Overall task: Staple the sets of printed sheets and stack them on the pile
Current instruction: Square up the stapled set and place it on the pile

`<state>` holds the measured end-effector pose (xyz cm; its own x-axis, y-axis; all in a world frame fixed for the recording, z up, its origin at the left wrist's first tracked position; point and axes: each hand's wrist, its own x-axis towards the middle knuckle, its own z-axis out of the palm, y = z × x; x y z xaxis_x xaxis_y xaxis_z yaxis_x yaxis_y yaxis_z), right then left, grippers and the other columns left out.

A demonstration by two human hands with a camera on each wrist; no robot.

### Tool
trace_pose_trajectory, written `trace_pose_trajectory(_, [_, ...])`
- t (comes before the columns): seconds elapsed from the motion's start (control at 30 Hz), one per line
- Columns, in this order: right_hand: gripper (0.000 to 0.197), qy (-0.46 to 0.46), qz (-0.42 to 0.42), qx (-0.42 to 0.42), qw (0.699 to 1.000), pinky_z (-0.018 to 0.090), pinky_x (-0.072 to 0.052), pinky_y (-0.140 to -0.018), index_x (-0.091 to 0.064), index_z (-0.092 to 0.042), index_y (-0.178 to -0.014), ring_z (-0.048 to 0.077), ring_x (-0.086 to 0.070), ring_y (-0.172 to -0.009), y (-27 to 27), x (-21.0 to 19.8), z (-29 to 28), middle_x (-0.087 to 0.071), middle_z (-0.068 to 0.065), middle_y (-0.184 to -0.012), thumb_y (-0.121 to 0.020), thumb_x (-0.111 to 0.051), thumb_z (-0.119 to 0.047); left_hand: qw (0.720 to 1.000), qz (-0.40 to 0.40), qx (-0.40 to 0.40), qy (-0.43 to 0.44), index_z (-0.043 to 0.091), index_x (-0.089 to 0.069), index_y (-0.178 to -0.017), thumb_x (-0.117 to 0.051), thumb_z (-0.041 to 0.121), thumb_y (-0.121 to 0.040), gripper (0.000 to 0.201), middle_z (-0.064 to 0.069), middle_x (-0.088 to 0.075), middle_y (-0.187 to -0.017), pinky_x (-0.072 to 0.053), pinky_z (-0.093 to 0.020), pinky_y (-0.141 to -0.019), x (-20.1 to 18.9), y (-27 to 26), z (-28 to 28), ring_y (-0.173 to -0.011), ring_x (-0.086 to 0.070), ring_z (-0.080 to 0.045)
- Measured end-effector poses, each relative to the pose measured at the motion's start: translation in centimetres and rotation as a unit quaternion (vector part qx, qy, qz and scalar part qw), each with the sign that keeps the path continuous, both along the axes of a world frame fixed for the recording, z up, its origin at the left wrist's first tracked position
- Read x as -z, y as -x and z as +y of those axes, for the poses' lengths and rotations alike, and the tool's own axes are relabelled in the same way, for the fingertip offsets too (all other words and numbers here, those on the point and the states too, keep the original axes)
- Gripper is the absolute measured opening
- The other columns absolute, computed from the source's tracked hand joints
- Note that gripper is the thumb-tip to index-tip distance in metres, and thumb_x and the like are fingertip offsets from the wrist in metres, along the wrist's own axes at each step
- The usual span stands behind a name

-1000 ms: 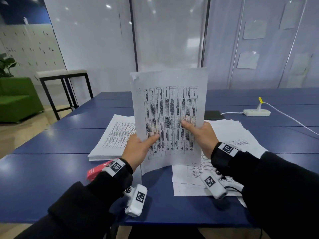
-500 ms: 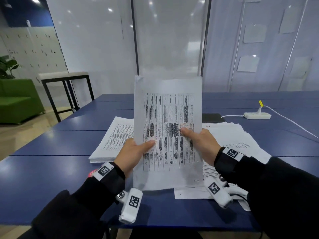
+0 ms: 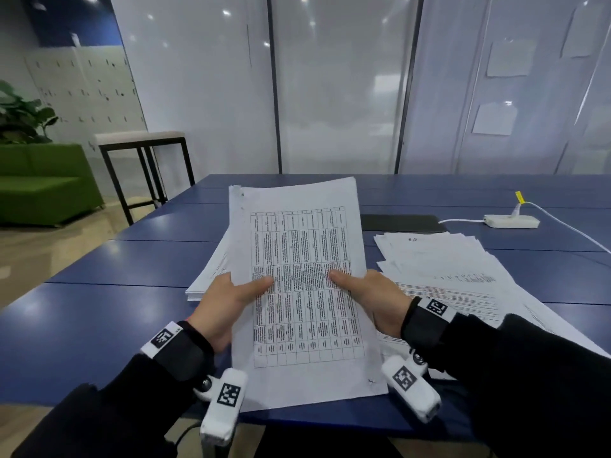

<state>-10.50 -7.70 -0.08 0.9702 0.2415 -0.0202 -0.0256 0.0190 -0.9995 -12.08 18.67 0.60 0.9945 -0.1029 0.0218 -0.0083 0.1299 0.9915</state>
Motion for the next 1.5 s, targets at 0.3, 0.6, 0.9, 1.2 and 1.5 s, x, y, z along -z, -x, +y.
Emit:
trace_pose_trajectory(0.3, [0.039,0.103,-0.009,-0.038,0.994,0.036,-0.058,-0.077,-0.074,-0.006,-0.095,0.021,-0.072,-0.077,-2.1,-2.2,9.4,-0.078,0.007,-0.09,-0.102,-0.061,-0.042,0.969,-0.046,-0.172,-0.174,0.011,-0.078,-0.111,-0.078,0.017,-0.09,0.021,-0.005,-0.079,-0.111,-0.051,-0.053,-0.106,-1.8,4.6,14.3,-0.107,-0.075,-0.025])
trace_pose_trajectory(0.6, [0.06,0.601,-0.376,-0.242,0.662,0.038,-0.048,-0.084,-0.059,-0.016,-0.126,0.032,-0.062,-0.107,-3.7,-0.9,19.7,-0.067,0.01,-0.118,-0.092,-0.062,-0.066,0.912,0.009,-0.27,-0.31,0.004,-0.077,-0.103,-0.074,0.008,-0.092,0.012,-0.01,-0.081,-0.092,-0.054,-0.032,-0.074,-3.0,10.6,24.8,-0.083,-0.077,-0.024])
trace_pose_trajectory(0.9, [0.043,0.357,-0.145,-0.142,0.912,0.041,-0.051,-0.074,-0.052,-0.011,-0.109,0.032,-0.07,-0.087,-5.1,0.6,15.6,-0.073,0.012,-0.101,-0.093,-0.066,-0.048,0.931,0.021,-0.187,-0.314,0.01,-0.08,-0.104,-0.077,0.011,-0.088,0.016,-0.007,-0.081,-0.098,-0.054,-0.054,-0.1,-2.6,11.5,23.7,-0.092,-0.078,-0.028])
trace_pose_trajectory(1.2, [0.015,-0.111,0.038,0.26,0.958,0.038,-0.055,-0.047,-0.061,-0.014,-0.097,0.02,-0.054,-0.06,-6.1,-4.2,5.6,-0.059,0.005,-0.082,-0.096,-0.061,-0.029,0.937,0.015,-0.011,-0.349,0.013,-0.081,-0.088,-0.085,0.034,-0.083,0.021,-0.016,-0.079,-0.084,-0.062,-0.05,-0.073,-4.0,8.3,13.7,-0.074,-0.077,-0.038])
trace_pose_trajectory(1.5, [0.04,-0.038,0.042,0.301,0.952,0.056,-0.063,-0.076,-0.066,-0.018,-0.097,0.028,-0.068,-0.086,-4.4,-2.7,3.1,-0.07,0.004,-0.089,-0.084,-0.071,-0.055,0.878,-0.004,0.035,-0.478,0.012,-0.074,-0.089,-0.083,0.03,-0.086,0.021,0.0,-0.077,-0.072,-0.055,-0.03,-0.062,-5.0,6.0,8.2,-0.061,-0.073,-0.018])
